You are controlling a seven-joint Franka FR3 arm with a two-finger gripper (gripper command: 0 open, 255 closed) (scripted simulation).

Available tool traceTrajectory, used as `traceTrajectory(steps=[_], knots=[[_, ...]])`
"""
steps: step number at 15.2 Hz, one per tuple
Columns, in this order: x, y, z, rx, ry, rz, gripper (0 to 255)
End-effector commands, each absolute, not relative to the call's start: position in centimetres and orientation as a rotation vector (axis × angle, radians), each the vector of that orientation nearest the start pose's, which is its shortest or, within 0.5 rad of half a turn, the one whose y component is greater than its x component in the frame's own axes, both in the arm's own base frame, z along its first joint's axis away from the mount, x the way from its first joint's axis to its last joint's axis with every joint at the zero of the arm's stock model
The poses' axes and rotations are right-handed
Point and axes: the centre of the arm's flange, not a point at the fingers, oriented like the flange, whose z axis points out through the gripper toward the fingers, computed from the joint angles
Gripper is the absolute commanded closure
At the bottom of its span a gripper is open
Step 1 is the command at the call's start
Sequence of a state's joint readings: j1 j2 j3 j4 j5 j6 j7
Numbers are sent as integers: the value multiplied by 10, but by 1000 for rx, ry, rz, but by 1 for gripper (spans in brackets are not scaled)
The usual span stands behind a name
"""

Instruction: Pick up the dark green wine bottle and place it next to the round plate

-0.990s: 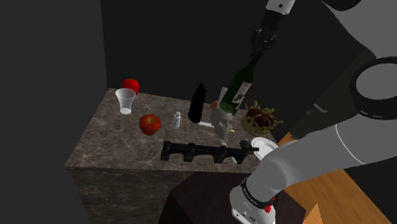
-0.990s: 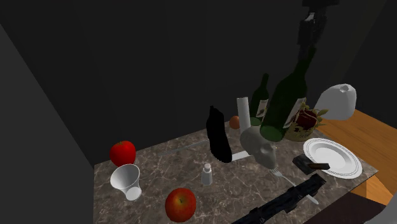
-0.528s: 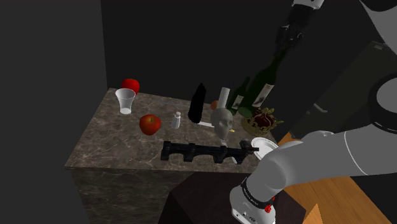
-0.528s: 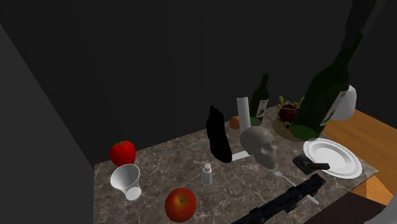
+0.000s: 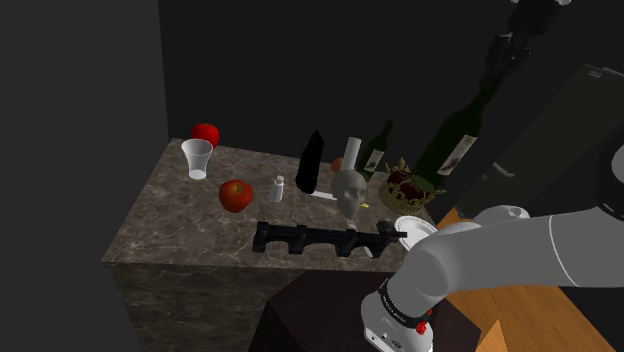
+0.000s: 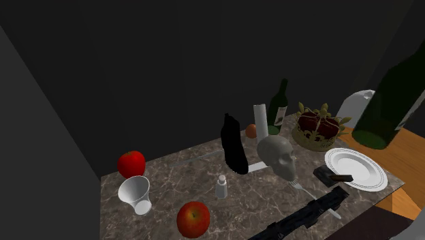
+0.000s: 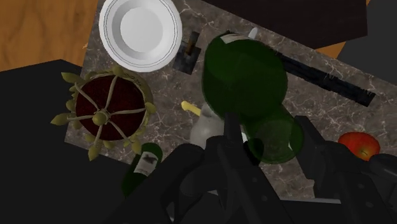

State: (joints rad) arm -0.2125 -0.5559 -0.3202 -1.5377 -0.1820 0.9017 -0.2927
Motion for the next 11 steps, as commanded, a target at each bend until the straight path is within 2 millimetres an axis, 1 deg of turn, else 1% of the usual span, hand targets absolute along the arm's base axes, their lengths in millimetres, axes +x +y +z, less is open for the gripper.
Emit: traceTrajectory(steps=[1, 9, 10, 11], knots=[[162, -222, 812, -3046, 445, 150, 255], [69, -241, 858, -3046, 445, 150, 255], [62, -243, 861, -3046, 445, 150, 255], [62, -243, 856, -3046, 445, 150, 255]])
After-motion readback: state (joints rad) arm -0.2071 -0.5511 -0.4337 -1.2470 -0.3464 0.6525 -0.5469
